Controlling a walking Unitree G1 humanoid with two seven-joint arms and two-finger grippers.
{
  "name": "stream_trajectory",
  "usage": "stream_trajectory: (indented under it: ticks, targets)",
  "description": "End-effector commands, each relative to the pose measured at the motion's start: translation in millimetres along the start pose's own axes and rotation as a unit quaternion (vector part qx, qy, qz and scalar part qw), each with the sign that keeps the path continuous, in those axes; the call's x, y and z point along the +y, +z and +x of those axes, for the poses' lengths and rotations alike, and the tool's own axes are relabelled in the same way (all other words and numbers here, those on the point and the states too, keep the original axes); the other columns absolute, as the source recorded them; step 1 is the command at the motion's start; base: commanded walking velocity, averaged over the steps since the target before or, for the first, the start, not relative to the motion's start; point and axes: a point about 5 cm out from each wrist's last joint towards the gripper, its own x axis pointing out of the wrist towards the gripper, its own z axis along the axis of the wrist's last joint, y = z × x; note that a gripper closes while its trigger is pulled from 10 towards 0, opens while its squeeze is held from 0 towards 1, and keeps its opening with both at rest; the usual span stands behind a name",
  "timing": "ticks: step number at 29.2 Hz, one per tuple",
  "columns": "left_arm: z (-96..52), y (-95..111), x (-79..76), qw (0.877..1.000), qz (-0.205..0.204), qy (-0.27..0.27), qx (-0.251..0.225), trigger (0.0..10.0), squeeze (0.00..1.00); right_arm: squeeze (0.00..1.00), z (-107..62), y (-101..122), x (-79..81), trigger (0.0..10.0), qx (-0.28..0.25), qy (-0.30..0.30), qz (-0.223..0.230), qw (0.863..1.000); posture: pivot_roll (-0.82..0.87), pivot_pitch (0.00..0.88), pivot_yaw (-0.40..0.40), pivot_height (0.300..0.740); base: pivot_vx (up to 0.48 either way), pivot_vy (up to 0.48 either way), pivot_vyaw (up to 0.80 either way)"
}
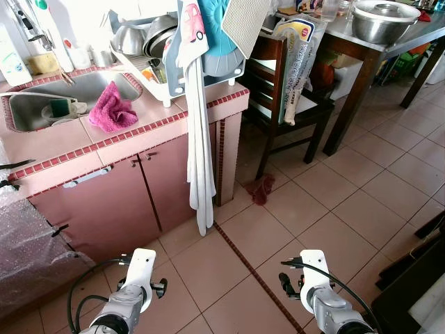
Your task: Kitchen organization
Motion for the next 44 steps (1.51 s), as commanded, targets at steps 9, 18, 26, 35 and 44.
stream_trajectory:
  ticks: [9, 18, 26, 35, 44]
  targets:
    - [-0.4, 81.0, -10.3, 0.992, -0.040, -0.017, -0.115, 10.0, 0.00, 0.00, 8.3, 41.0, 23.9, 10.0, 0.001, 0.004, 0.067, 0.998, 0.04, 0.000, -0.001, 0.740, 0.000, 0.000, 0.00]
    - [-0.4, 81.0, -10.3, 0.992, -0.040, -0.017, -0.115, 10.0, 0.00, 0.00, 8.3, 41.0, 23.9, 10.0, 0.001, 0.004, 0.067, 0.998, 0.04, 0.000, -0.001, 0.740, 0.000, 0.000, 0.00]
    - [1.3, 71.6, -28.4, 0.995, -0.026, -0.038, -0.090, 10.0, 0.00, 0.00, 7.3, 35.2, 14.2, 10.0, 0.002, -0.021, 0.111, 0.994, -0.01, 0.000, 0.023, 0.740, 0.000, 0.000, 0.00]
    - [1.5, 61.9, -8.5, 0.996, -0.041, -0.012, -0.079, 10.0, 0.00, 0.00, 5.3, 42.7, -6.5, 10.0, -0.030, -0.063, 0.076, 0.995, -0.02, 0.000, 0.032, 0.740, 0.000, 0.000, 0.00]
    - [-1.2, 69.3, -7.9, 0.988, -0.051, -0.062, -0.128, 10.0, 0.00, 0.00, 1.1, 66.5, -28.6, 10.0, -0.087, -0.042, 0.010, 0.995, -0.02, 0.000, -0.057, 0.740, 0.000, 0.000, 0.18]
